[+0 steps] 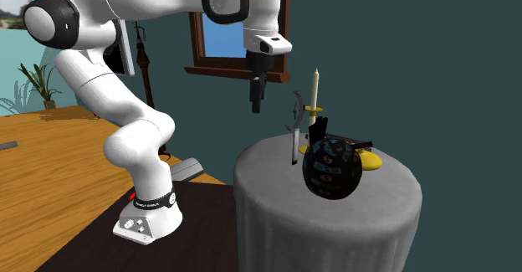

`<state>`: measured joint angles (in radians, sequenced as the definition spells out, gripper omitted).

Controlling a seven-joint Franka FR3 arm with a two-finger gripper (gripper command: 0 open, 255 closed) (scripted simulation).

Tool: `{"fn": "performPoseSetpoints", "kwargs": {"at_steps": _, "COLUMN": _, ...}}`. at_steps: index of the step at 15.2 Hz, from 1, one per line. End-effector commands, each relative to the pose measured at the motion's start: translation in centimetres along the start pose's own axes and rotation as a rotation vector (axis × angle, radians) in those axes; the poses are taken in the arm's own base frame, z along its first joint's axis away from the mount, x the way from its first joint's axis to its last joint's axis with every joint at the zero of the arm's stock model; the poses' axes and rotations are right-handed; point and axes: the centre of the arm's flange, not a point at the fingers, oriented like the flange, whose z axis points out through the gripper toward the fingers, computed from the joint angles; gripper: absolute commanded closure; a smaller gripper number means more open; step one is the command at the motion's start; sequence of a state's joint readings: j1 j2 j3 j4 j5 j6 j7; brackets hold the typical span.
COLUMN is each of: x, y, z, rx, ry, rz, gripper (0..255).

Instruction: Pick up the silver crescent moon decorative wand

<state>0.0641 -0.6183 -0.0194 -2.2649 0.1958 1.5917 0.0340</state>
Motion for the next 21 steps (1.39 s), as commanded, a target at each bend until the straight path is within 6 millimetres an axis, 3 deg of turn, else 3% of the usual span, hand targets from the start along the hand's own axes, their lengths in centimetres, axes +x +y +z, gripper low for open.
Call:
{"fn": "performPoseSetpoints", "kwargs": {"at_steps": 1, "x": 1.6, "y": -1.9, "z": -0.1, "rx": 0.011, "ry": 0.011, "rz": -0.032, "gripper": 0}}
{"fn": "performPoseSetpoints", "kwargs": {"at_steps": 14, "x": 10.3, "y": -14.6, "z": -1.0, "rx": 0.079, "ry": 0.074, "rz": -0.235, "gripper": 0}}
{"fn": "performPoseSetpoints", "kwargs": {"at_steps": 21, "x": 10.6, "y": -13.9, "z": 2.6, "rx": 0.079, "ry": 0.074, "rz": -0.235, "gripper": 0}}
